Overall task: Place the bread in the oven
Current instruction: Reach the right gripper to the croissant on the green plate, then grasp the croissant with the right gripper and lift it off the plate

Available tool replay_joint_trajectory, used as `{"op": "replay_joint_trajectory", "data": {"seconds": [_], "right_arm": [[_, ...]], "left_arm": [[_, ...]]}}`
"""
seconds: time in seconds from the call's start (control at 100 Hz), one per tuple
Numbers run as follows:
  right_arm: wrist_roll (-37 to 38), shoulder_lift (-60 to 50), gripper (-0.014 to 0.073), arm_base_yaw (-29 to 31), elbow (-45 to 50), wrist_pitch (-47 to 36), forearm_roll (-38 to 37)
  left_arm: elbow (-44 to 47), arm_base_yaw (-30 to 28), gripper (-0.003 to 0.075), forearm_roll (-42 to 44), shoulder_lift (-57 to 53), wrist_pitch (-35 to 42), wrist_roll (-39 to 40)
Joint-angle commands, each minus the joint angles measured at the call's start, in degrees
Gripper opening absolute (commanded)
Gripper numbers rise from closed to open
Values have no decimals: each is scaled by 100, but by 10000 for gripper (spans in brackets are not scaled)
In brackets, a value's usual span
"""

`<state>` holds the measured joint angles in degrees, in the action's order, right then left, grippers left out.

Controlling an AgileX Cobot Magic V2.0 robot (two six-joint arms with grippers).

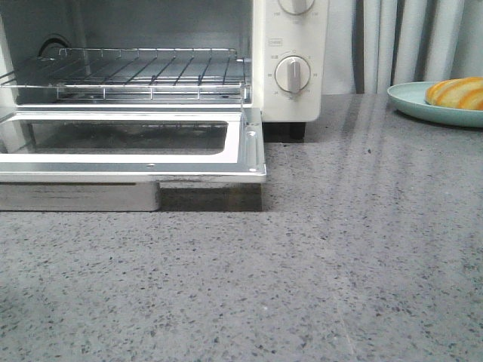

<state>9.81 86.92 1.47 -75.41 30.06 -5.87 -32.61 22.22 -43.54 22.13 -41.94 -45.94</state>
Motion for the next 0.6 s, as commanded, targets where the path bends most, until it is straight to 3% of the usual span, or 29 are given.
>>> {"op": "replay_joint_trajectory", "data": {"seconds": [0.0, 0.29, 0.36, 0.41, 0.46, 0.59], "right_arm": [[14, 336, 369, 173, -225, -604, -76], [12, 1577, 351, 344, -225, -775, 379], [12, 1648, 258, 344, -225, -628, 379], [12, 1648, 120, 344, -225, -529, 379], [12, 1611, -82, 344, -225, -483, 379], [12, 1176, -69, 344, -247, -807, 393]], "left_arm": [[-154, -1, -22, -272, 35, 224, 22], [-154, -1, -22, -688, 35, 64, 22], [-154, -1, -22, -753, 35, -10, 22], [-154, -1, -22, -765, 35, -66, 22], [-154, -1, -22, -765, 35, -95, 22], [-154, -1, -22, -765, 35, -125, 22]]}}
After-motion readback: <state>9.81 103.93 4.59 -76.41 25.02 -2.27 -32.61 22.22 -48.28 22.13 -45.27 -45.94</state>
